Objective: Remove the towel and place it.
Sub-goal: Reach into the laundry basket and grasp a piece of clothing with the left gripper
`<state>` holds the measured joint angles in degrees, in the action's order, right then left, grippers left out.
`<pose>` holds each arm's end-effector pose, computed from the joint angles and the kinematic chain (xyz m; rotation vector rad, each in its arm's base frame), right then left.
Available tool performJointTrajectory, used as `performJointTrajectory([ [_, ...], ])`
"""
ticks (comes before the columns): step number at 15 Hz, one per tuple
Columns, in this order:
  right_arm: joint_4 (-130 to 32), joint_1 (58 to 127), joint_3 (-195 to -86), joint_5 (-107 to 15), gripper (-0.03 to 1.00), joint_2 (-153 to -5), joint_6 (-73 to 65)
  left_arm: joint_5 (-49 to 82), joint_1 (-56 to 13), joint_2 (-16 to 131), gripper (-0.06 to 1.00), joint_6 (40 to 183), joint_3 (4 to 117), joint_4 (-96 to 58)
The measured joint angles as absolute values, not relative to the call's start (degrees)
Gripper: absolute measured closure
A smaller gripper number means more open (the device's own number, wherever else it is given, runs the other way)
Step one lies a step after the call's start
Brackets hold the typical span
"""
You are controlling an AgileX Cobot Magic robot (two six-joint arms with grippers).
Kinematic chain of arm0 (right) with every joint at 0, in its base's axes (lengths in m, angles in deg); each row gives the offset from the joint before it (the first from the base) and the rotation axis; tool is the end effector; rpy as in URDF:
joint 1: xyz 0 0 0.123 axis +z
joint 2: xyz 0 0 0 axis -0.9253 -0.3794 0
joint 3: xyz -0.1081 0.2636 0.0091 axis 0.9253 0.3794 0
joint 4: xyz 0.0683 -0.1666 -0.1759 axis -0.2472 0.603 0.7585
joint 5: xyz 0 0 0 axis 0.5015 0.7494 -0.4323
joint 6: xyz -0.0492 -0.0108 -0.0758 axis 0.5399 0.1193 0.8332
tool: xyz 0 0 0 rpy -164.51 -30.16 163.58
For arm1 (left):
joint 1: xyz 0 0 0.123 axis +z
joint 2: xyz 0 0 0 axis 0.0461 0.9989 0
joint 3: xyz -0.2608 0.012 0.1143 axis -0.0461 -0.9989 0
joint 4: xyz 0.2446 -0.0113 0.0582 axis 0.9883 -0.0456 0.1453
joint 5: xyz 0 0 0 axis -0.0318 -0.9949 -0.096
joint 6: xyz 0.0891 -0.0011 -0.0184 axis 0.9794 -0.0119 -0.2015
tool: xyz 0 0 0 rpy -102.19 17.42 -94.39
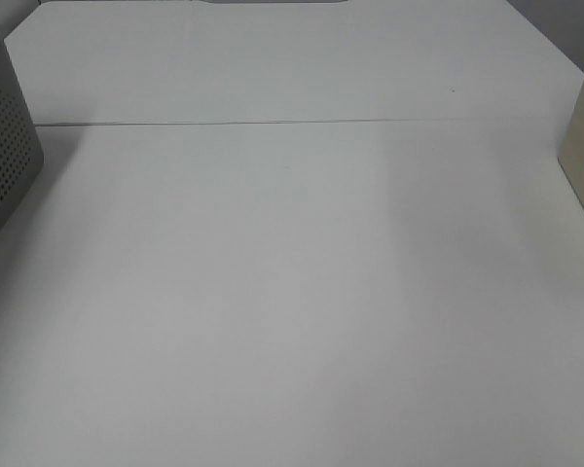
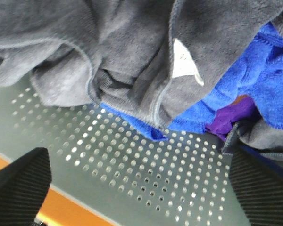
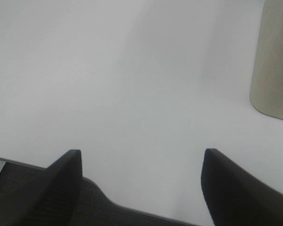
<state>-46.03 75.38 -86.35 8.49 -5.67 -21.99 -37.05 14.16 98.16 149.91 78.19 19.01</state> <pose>-0.0040 0.0059 0.2608 -0.2353 2.1224 0.1251 0.4195 0.1179 0.2582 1.7365 2.4727 0.8370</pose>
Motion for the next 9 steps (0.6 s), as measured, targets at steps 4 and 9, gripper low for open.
performJointTrajectory([
  [4, -46.0, 75.4, -86.3, 8.5, 0.28, -5.7, -22.0, -36.6, 14.2, 100.9, 0.03, 150.4, 78.2, 18.8],
  [9, -46.0, 75.4, -86.3, 8.5, 0.28, -5.7, -22.0, -36.5, 14.2, 104.7, 0.07, 151.2, 78.2, 18.2],
])
